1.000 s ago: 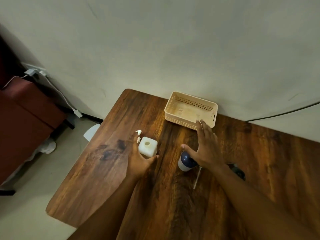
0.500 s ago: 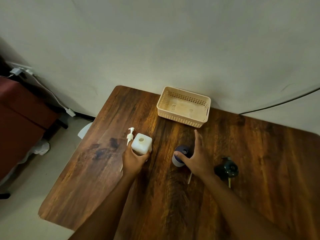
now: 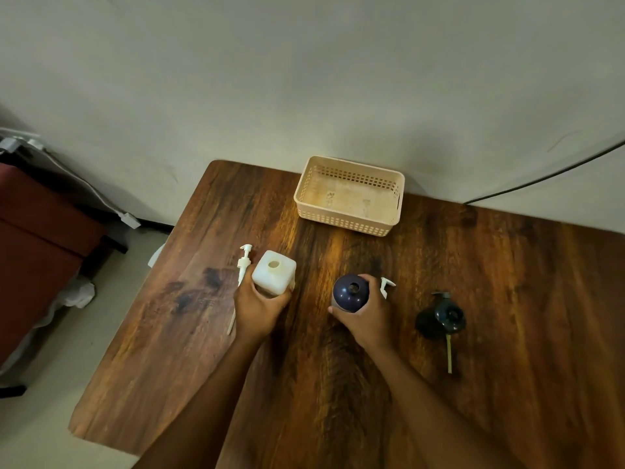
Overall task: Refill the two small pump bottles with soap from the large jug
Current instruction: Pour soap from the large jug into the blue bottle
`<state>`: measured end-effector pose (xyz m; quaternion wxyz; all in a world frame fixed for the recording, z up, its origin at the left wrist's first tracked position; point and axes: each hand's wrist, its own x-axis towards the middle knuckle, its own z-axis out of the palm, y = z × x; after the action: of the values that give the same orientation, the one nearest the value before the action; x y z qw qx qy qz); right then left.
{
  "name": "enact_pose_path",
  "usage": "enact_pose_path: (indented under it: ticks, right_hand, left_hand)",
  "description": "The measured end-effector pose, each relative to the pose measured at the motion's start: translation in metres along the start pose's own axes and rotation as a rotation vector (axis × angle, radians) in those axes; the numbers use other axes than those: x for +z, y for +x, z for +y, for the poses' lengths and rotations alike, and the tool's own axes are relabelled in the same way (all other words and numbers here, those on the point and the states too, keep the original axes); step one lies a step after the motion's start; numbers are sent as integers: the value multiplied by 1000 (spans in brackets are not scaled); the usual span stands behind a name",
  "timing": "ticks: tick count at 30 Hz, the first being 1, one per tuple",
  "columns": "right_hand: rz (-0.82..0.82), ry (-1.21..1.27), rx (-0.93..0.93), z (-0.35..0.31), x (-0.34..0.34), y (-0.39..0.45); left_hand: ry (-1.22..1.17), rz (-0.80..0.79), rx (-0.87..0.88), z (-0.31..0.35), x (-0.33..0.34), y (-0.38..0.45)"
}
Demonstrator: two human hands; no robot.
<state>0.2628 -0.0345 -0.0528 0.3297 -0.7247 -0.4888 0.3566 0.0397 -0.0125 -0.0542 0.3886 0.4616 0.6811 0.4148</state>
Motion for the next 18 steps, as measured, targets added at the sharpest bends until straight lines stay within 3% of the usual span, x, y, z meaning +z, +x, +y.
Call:
enact_pose_path:
  ticks: [9, 18]
  right_hand:
    - [55, 156, 7, -20, -26, 9]
    - [70, 308, -135, -93, -107, 34]
  left_hand:
    - [41, -42, 129, 40, -1, 9]
    - [-22, -103, 359, 162, -5, 23]
